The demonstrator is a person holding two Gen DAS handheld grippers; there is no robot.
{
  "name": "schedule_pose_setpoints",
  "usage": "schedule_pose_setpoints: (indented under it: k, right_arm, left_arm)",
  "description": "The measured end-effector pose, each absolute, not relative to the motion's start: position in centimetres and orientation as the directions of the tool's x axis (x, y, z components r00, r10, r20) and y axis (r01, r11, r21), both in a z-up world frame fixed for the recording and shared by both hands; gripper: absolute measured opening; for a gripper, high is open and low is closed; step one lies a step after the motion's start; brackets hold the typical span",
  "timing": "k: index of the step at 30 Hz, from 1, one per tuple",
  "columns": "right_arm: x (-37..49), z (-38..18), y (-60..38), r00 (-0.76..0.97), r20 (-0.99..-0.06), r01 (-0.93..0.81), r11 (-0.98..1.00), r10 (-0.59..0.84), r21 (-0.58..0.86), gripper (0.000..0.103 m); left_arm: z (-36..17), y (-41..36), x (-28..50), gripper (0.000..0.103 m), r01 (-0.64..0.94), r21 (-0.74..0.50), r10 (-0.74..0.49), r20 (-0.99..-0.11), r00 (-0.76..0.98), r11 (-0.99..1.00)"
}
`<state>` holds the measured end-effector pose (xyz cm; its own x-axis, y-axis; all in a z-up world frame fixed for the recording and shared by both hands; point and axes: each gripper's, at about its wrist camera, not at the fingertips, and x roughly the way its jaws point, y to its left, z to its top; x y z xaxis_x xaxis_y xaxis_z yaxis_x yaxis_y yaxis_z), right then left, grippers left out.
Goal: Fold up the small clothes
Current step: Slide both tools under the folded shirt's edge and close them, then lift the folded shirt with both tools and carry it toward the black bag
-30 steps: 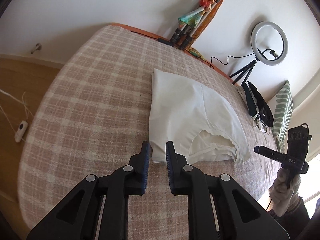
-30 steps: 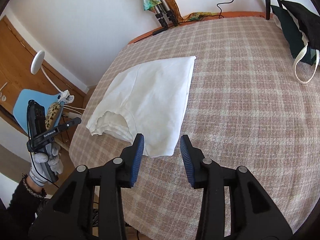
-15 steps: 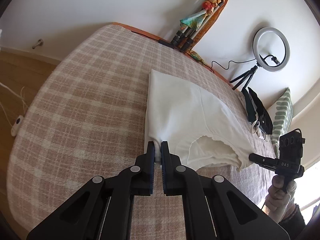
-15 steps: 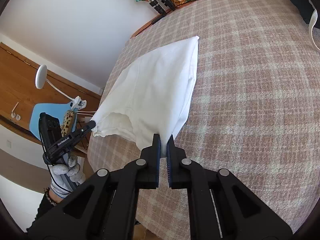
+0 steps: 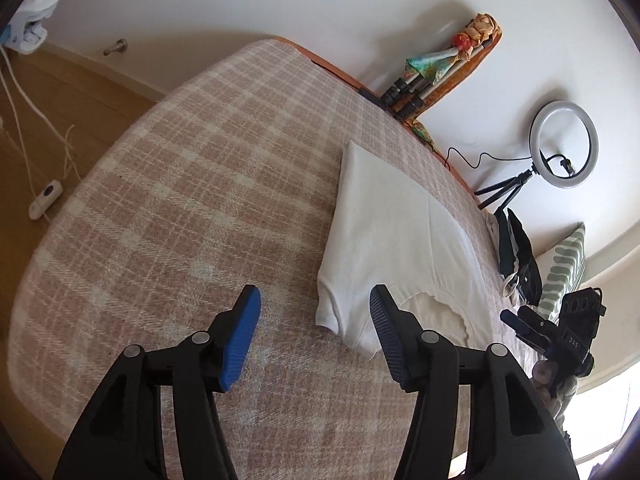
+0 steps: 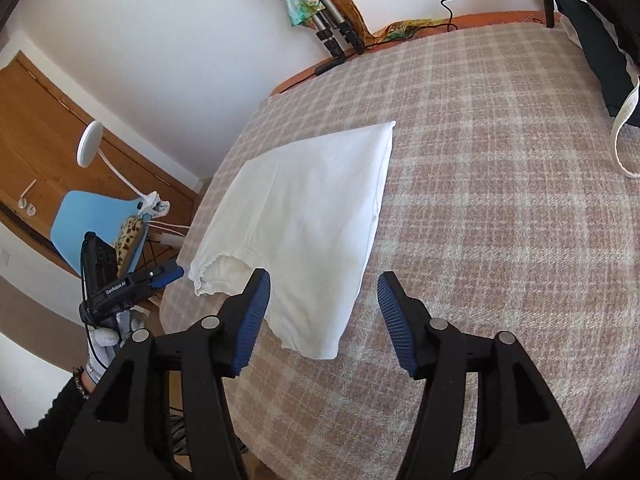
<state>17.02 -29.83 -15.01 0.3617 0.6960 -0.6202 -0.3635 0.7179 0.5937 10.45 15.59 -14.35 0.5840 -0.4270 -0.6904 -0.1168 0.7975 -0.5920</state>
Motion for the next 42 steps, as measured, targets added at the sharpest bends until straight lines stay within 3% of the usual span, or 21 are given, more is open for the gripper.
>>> schedule_pose_setpoints:
  k: [15, 19, 29, 30, 31, 37, 42]
  right_arm:
    - [25.9, -19.3, -29.5, 0.375, -0.586, -0.191, 0.679, 0.718, 0.709, 0.059]
    - [27.5, -20.6, -29.4, 0.387, -0.542, -0.171, 0.635, 0.746, 0.753, 0.059]
    - [28.5, -21.3, -25.8, 0.353, -0.523, -0.245, 0.616, 0.776, 0.749, 0.058]
    - [28.5, -21.3, -25.6, 0.351, -0.528, -0.250, 0.621, 0.773, 0.743, 0.057]
    - [28.6, -21.4, -25.6, 0.349, -0.528, -0.248, 0.620, 0.774, 0.745, 0.053]
    - [29.0, -21.8, -25.6, 0.340, -0.544, -0.220, 0.627, 0.767, 0.747, 0.016]
    - [28.5, -19.8, -24.5, 0.377, -0.580, -0.259, 0.684, 0.722, 0.682, 0.009]
  left_arm:
    - [-16.0, 13.6, 12.8, 0.056, -0.182, -0.668, -0.490, -0.679, 0.547, 0.722]
    - [-16.1, 13.4, 13.4, 0.056, -0.189, -0.684, -0.499, -0.667, 0.553, 0.705]
    - [-16.1, 11.6, 15.0, 0.053, -0.156, -0.683, -0.511, -0.660, 0.550, 0.714]
    - [-16.1, 11.6, 15.1, 0.048, -0.157, -0.679, -0.507, -0.663, 0.550, 0.718]
    - [-16.1, 11.6, 15.3, 0.039, -0.158, -0.676, -0.504, -0.666, 0.549, 0.720]
    - [-16.2, 11.3, 15.5, 0.017, -0.154, -0.656, -0.488, -0.678, 0.550, 0.739]
    - [-14.5, 9.7, 15.4, 0.008, -0.085, -0.510, -0.375, -0.725, 0.578, 0.856]
